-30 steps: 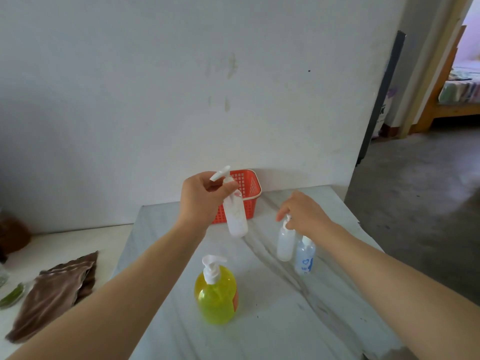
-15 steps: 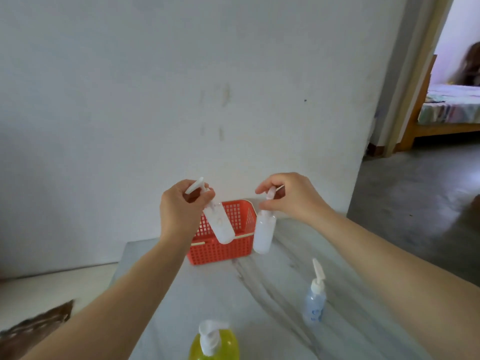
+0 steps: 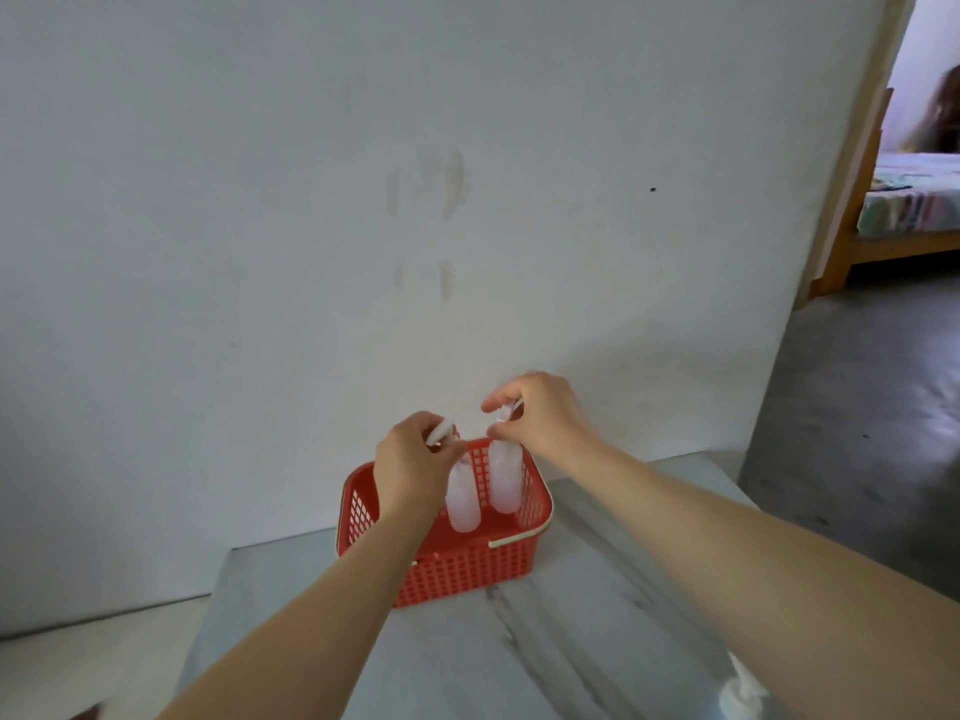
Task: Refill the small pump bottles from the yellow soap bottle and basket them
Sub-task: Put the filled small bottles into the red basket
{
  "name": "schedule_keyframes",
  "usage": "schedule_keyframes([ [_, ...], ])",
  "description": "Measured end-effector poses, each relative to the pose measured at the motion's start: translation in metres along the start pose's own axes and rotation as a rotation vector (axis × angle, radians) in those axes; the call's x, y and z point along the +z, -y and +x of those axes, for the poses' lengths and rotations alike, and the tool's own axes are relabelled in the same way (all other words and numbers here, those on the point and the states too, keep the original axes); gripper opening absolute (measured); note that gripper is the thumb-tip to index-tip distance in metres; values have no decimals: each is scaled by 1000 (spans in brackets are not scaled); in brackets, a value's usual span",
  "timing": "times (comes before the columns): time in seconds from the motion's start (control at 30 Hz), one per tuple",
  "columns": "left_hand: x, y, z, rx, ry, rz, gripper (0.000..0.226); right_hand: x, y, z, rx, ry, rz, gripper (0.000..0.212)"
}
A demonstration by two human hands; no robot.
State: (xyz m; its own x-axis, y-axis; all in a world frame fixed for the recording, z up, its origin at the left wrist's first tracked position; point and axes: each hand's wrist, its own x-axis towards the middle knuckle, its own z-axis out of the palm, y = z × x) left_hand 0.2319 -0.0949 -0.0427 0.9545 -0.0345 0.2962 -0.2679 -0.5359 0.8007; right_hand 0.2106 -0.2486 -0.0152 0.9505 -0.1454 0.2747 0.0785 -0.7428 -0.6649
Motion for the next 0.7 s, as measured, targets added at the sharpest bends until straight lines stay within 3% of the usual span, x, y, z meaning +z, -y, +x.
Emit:
schedule_keyframes([
  [0.4,41,30,19,13,43,91,10,38,-28,18,2,112,-126,27],
  [0.57,36,35,18,-61,72,61,9,38,-26,16,46,120,-161,35],
  [0.7,27,33,9,-136,110,69,45,34,-24,5,94,109,-94,53],
])
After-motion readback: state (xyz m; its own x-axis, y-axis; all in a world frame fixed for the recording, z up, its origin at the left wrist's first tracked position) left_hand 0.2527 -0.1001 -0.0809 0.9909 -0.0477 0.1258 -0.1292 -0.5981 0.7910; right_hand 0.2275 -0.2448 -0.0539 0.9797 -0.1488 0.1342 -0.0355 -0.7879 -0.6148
